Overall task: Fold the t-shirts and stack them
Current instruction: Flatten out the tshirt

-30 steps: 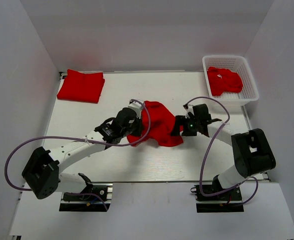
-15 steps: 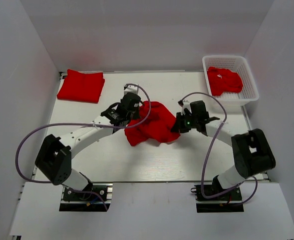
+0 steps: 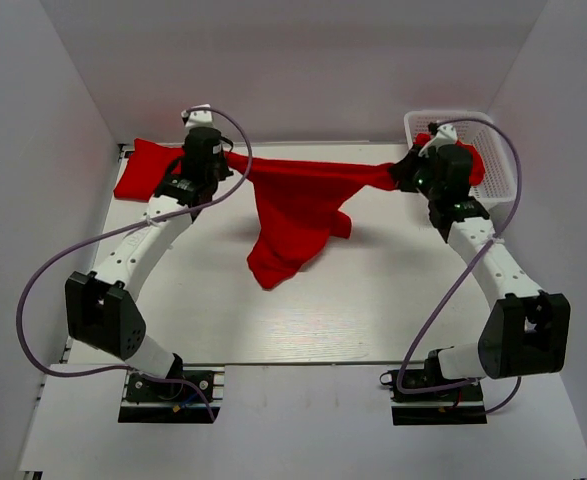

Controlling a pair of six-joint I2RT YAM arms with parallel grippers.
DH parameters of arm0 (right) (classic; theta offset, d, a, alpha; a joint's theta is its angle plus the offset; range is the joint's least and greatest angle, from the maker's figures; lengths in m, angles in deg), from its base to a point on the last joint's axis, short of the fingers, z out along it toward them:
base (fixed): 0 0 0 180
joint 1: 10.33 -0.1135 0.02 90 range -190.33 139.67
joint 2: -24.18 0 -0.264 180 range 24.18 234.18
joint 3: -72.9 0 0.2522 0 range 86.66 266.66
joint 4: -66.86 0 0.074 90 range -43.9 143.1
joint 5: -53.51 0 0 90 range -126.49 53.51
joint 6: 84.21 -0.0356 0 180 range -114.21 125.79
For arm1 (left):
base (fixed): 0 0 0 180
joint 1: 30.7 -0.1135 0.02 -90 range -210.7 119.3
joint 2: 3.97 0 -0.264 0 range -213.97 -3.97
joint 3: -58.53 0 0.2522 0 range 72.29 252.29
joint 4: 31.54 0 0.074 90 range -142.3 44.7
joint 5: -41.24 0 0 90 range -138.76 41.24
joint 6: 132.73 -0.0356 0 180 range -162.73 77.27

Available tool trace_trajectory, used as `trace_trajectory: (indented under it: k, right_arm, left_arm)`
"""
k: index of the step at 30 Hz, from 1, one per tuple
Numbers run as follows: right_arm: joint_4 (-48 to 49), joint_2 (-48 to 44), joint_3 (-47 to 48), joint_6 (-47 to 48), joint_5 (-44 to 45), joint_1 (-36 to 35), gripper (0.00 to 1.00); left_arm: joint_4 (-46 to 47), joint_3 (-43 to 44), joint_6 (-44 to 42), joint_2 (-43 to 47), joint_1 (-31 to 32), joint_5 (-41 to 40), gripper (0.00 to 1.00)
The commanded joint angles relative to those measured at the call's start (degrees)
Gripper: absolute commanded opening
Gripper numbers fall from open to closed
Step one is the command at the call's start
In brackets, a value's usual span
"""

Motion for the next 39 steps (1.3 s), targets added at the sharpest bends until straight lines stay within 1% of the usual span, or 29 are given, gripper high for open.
trace_trajectory:
  k: [1, 2, 3, 4, 5, 6, 7, 8, 9, 11, 13, 14, 15, 18, 20, 23, 27, 31, 34, 35, 37, 39]
  right_arm:
    - [1.83, -3.30, 6.99, 1.54, 3.07, 1.52, 0.00]
    - [1.66, -3.92, 7.97, 2.41, 3.07, 2.56, 0.00]
    - [1.66, -4.10, 9.98, 2.86, 3.59, 3.01, 0.00]
    - [1.05, -4.18, 13.39, 4.08, 3.77, 3.45, 0.00]
    - [0.87, -4.10, 13.43, 4.44, 3.68, 3.98, 0.00]
    - [0.69, -4.18, 15.86, 4.88, 3.42, 4.16, 0.00]
    - [0.34, -3.84, 18.24, 5.41, 2.72, 4.24, 0.00]
    - [0.08, -3.83, 20.61, 6.46, 0.80, 4.68, 0.00]
    - [0.08, -3.57, 21.59, 6.73, 0.17, 4.86, 0.00]
    - [0.69, -3.05, 26.51, 7.69, -1.67, 5.03, 0.00]
    - [0.78, -1.03, 29.67, 8.49, -3.07, 5.21, 0.00]
    - [0.78, -0.50, 35.17, 8.84, -3.61, 5.39, 0.00]
    - [0.35, 1.77, 37.14, 9.19, -4.48, 5.21, 0.00]
    - [-0.45, 4.86, 46.54, 9.10, -6.15, 5.21, 0.00]
    - [-0.36, 5.30, 48.75, 9.01, -7.47, 5.21, 0.00]
    - [-0.19, 4.43, 49.11, 8.93, -8.18, 5.30, 0.00]
    - [0.77, 2.15, 47.45, 10.15, -8.45, 5.04, 0.00]
    - [0.52, 1.97, 48.67, 10.60, -8.10, 5.21, 0.00]
    - [2.00, 3.81, 49.46, 10.95, -7.92, 5.21, 0.00]
    - [1.92, 6.51, 49.98, 10.86, -7.83, 5.47, 0.00]
    - [1.49, 8.90, 54.20, 10.69, -7.66, 5.30, 0.00]
    - [1.75, 13.90, 57.09, 10.42, -8.70, 5.39, 0.00]
  left_arm:
    - [1.30, 6.10, -5.41, 4.81, -1.39, 7.46, 0.00]
    - [1.31, 7.16, -6.21, 4.82, -2.17, 10.09, 0.00]
    - [1.31, 8.48, -6.21, 4.82, -2.87, 10.63, 0.00]
    - [0.79, 12.67, -7.00, 4.82, -3.58, 11.77, 0.00]
    - [0.78, 12.71, -7.01, 4.82, -3.58, 12.57, 0.00]
    - [0.78, 15.24, -7.88, 4.82, -4.11, 13.44, 0.00]
    - [0.78, 16.39, -8.84, 4.82, -4.11, 14.41, 0.00]
    - [0.78, 17.53, -9.37, 4.82, -4.11, 17.03, 0.00]
    - [0.78, 19.55, -9.38, 5.34, -4.11, 17.84, 0.00]
    - [1.66, 22.28, -10.87, 5.35, -4.11, 18.63, 0.00]
    - [1.66, 29.12, -12.00, 3.42, -4.64, 19.33, 0.00]
    - [0.27, 31.93, -12.62, 2.37, -4.64, 19.86, 0.00]
    - [-0.61, 37.79, -13.59, 0.01, -4.64, 20.39, 0.00]
    - [-2.29, 45.90, -15.08, -3.60, -4.64, 20.92, 0.00]
    - [-2.99, 48.38, -15.61, -4.14, -4.64, 20.92, 0.00]
    - [-3.00, 47.87, -16.23, -3.53, -4.64, 20.31, 0.00]
    - [0.15, 42.69, -16.84, 0.93, -4.64, 20.31, 0.00]
    - [0.87, 41.36, -17.46, 2.18, -4.64, 19.17, 0.00]
    - [1.49, 40.84, -17.99, 1.66, -4.64, 18.64, 0.00]
    - [1.49, 40.84, -17.99, 0.09, -4.64, 17.77, 0.00]
    - [2.71, 42.41, -18.51, -2.02, -4.64, 16.71, 0.00]
    - [3.33, 43.90, -19.13, -5.79, -4.64, 16.10, 0.00]
